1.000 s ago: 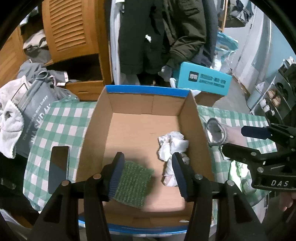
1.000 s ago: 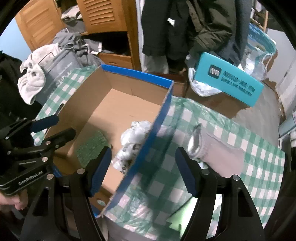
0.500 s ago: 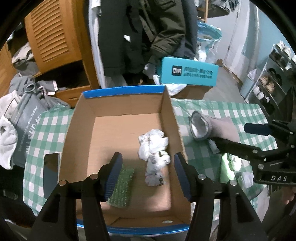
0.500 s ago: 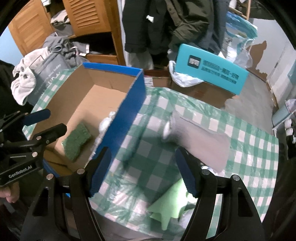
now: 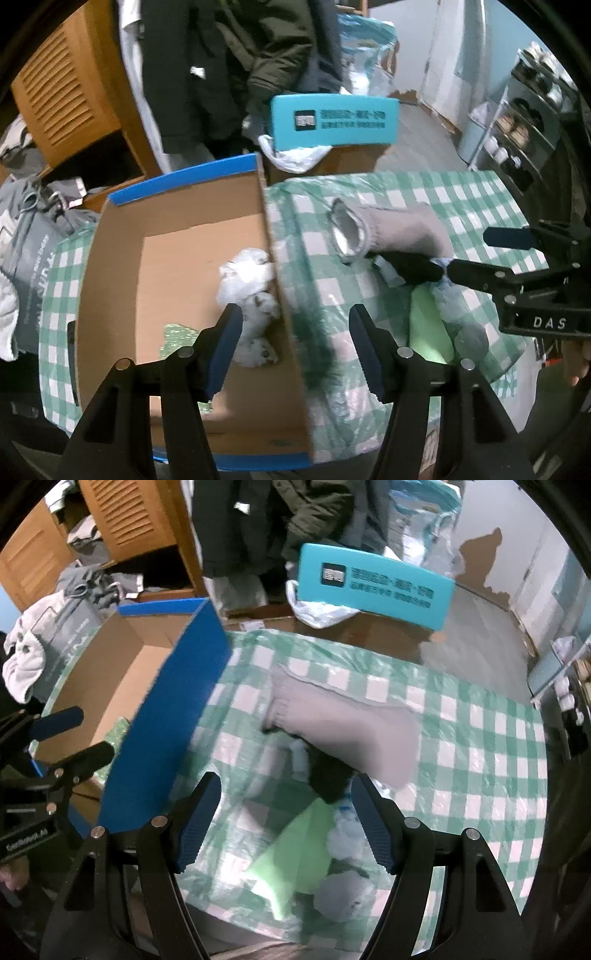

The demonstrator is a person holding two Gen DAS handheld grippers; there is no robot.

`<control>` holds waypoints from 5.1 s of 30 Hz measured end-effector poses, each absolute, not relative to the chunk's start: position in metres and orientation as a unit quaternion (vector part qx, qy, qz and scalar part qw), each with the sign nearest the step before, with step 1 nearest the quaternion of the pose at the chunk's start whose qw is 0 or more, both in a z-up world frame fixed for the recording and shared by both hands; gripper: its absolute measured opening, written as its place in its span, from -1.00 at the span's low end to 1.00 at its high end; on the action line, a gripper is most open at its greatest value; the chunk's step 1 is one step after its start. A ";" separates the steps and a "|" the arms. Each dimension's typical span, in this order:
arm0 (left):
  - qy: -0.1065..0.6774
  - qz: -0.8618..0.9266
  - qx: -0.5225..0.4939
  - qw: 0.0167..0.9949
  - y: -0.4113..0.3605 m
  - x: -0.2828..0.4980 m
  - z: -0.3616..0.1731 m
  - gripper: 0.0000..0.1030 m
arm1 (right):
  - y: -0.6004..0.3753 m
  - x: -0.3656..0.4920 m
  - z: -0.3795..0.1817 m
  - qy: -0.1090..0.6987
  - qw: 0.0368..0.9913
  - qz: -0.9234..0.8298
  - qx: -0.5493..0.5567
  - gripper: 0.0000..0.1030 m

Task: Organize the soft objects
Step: 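Withdraw both grippers from the box back over the table items, then grasp the light blue rolled sock with the right gripper, then grasp the light green cloth with the left gripper while the right gripper holds the sock, then lift the green cloth and blue sock with both grippers toward the box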

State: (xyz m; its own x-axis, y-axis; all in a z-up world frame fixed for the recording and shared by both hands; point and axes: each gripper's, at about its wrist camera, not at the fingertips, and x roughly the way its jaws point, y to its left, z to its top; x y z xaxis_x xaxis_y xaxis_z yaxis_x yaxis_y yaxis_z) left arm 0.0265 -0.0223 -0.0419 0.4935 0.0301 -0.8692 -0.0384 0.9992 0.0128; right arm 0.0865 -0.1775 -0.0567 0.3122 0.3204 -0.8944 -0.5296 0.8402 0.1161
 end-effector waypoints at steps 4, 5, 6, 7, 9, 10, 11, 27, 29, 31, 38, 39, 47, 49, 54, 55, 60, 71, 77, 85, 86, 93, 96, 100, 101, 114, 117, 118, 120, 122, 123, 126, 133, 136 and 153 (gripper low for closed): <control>0.509 0.008 0.004 0.861 -0.038 0.031 -0.047 0.21 | -0.194 0.089 -0.064 0.530 0.804 0.254 -0.093 0.43; 0.511 0.005 0.006 0.860 -0.042 0.033 -0.048 0.21 | -0.197 0.089 -0.066 0.531 0.804 0.251 -0.092 0.43; 0.512 0.004 0.007 0.859 -0.045 0.034 -0.050 0.21 | -0.200 0.090 -0.068 0.533 0.804 0.248 -0.091 0.43; 0.514 0.002 0.007 0.858 -0.047 0.035 -0.051 0.21 | -0.204 0.091 -0.070 0.535 0.803 0.245 -0.089 0.43; 0.517 -0.002 0.004 0.856 -0.053 0.038 -0.055 0.21 | -0.211 0.093 -0.075 0.540 0.802 0.240 -0.087 0.43; 0.519 -0.004 0.004 0.855 -0.055 0.040 -0.056 0.21 | -0.214 0.093 -0.077 0.541 0.802 0.237 -0.086 0.43; 0.521 -0.006 0.003 0.853 -0.057 0.041 -0.058 0.21 | -0.217 0.094 -0.079 0.543 0.802 0.235 -0.085 0.43; 0.554 -0.029 0.020 0.831 -0.086 0.067 -0.095 0.29 | -0.241 0.114 -0.135 0.591 0.778 0.201 -0.069 0.43; 0.559 -0.031 0.023 0.828 -0.089 0.070 -0.100 0.30 | -0.241 0.116 -0.143 0.595 0.775 0.201 -0.067 0.43; 0.563 -0.033 0.024 0.825 -0.092 0.073 -0.106 0.30 | -0.241 0.118 -0.151 0.600 0.772 0.198 -0.069 0.43; 0.576 -0.040 0.020 0.816 -0.095 0.083 -0.121 0.30 | -0.238 0.123 -0.170 0.610 0.764 0.197 -0.074 0.43; 0.577 -0.040 0.019 0.815 -0.096 0.083 -0.122 0.30 | -0.237 0.123 -0.171 0.611 0.763 0.197 -0.074 0.43; 0.593 -0.046 0.002 0.804 -0.096 0.090 -0.135 0.30 | -0.234 0.130 -0.186 0.618 0.759 0.193 -0.074 0.42; 0.595 -0.047 0.004 0.803 -0.098 0.091 -0.138 0.30 | -0.234 0.130 -0.188 0.618 0.758 0.192 -0.078 0.37; 0.600 -0.051 0.010 0.798 -0.101 0.089 -0.142 0.30 | -0.229 0.131 -0.199 0.628 0.748 0.195 -0.087 -0.14; 0.600 -0.052 0.011 0.798 -0.102 0.089 -0.143 0.30 | -0.229 0.131 -0.198 0.628 0.748 0.196 -0.087 -0.15; 0.603 -0.060 0.014 0.795 -0.110 0.087 -0.144 0.35 | -0.232 0.126 -0.190 0.626 0.750 0.196 -0.086 -0.17; 0.620 -0.079 0.016 0.780 -0.140 0.085 -0.155 0.38 | -0.260 0.112 -0.177 0.618 0.760 0.187 -0.069 -0.17; 0.628 -0.077 0.016 0.774 -0.151 0.087 -0.165 0.38 | -0.277 0.110 -0.175 0.618 0.763 0.182 -0.055 -0.17; 0.647 -0.081 0.003 0.758 -0.166 0.089 -0.179 0.38 | -0.295 0.106 -0.174 0.614 0.768 0.176 -0.040 -0.17; 0.647 -0.082 0.007 0.758 -0.169 0.089 -0.180 0.39 | -0.297 0.106 -0.174 0.613 0.769 0.176 -0.038 -0.17; 0.653 -0.083 0.025 0.753 -0.182 0.088 -0.187 0.42 | -0.307 0.100 -0.168 0.609 0.772 0.178 -0.030 -0.17; 0.652 -0.079 0.033 0.753 -0.186 0.090 -0.189 0.47 | -0.309 0.099 -0.167 0.609 0.772 0.179 -0.028 -0.17; 0.652 -0.076 0.038 0.754 -0.189 0.091 -0.190 0.52 | -0.308 0.099 -0.168 0.610 0.772 0.178 -0.026 -0.17; 0.651 -0.075 0.042 0.754 -0.190 0.091 -0.191 0.52 | -0.308 0.099 -0.168 0.610 0.772 0.177 -0.025 -0.17; 0.629 -0.088 0.068 0.770 -0.215 0.073 -0.192 -0.61 | -0.309 0.099 -0.162 0.609 0.773 0.176 -0.025 -0.17; 0.631 -0.093 0.055 0.768 -0.209 0.074 -0.191 -0.87 | -0.308 0.099 -0.162 0.609 0.773 0.176 -0.025 -0.17; 0.632 -0.095 0.051 0.768 -0.210 0.073 -0.190 -0.89 | -0.309 0.099 -0.161 0.609 0.773 0.177 -0.025 -0.17; 0.635 -0.102 0.040 0.765 -0.207 0.073 -0.189 -0.91 | -0.309 0.098 -0.160 0.608 0.774 0.178 -0.026 -0.17; 0.635 -0.110 0.035 0.764 -0.206 0.073 -0.188 -0.91 | -0.308 0.098 -0.158 0.606 0.774 0.179 -0.027 -0.17; 0.634 -0.112 0.034 0.765 -0.202 0.073 -0.185 -0.91 | -0.307 0.098 -0.158 0.606 0.774 0.180 -0.027 -0.17; 0.627 -0.114 0.036 0.769 -0.197 0.070 -0.176 -0.91 | -0.305 0.097 -0.154 0.603 0.776 0.183 -0.028 -0.17; 0.609 -0.110 0.038 0.785 -0.187 0.061 -0.153 -0.91 | -0.303 0.094 -0.145 0.597 0.779 0.189 -0.030 -0.17; 0.604 -0.107 0.037 0.789 -0.177 0.065 -0.148 -0.91 | -0.302 0.092 -0.140 0.593 0.782 0.191 -0.029 -0.17; 0.561 -0.094 0.039 0.822 -0.153 0.050 -0.102 -0.91 | -0.282 0.080 -0.104 0.563 0.797 0.213 -0.047 -0.17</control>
State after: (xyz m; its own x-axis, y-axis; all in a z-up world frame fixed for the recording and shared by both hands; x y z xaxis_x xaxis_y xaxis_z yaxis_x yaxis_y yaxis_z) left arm 0.0503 -0.1531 -0.1022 0.3537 -0.1112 -0.9287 0.1980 0.9793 -0.0418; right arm 0.0801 -0.2819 -0.1036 0.2761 0.2873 -0.9172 -0.3930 0.9046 0.1650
